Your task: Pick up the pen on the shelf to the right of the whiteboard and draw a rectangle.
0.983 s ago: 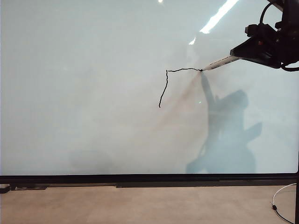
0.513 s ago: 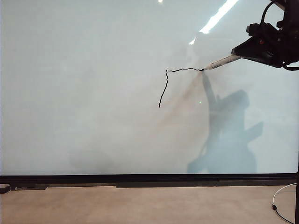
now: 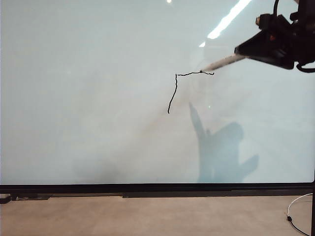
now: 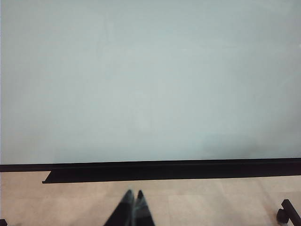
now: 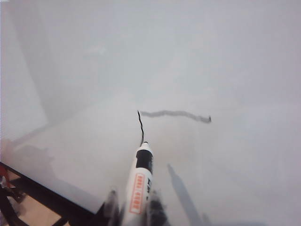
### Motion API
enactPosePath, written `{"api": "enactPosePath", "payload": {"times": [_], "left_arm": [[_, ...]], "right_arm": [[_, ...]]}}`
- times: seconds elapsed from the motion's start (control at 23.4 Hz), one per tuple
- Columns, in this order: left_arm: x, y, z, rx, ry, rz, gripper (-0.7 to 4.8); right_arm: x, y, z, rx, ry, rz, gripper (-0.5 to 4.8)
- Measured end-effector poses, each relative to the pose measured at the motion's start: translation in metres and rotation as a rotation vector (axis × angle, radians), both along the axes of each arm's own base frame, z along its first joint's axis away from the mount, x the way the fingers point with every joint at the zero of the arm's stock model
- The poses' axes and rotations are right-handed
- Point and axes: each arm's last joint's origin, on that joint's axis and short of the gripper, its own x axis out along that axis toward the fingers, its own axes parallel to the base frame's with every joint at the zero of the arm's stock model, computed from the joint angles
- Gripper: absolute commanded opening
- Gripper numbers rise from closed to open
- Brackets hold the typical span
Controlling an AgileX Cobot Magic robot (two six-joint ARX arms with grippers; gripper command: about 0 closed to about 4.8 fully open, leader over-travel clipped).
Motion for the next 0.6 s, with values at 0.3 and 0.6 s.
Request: {"api": "enactPosePath", "payload": {"times": [0.3, 0.6], "left_arm": [[0.0, 0.0, 0.0, 0.0, 0.0, 0.0, -0.04], [0.0, 0.0, 0.0, 0.0, 0.0, -0.001, -0.04]], "right_arm": [[0.0, 0.034, -0.021, -0.028, 0.085, 0.049, -0.06], [0.02, 0.055, -0.048, 0.012, 0.123, 0.053, -0.06]]}}
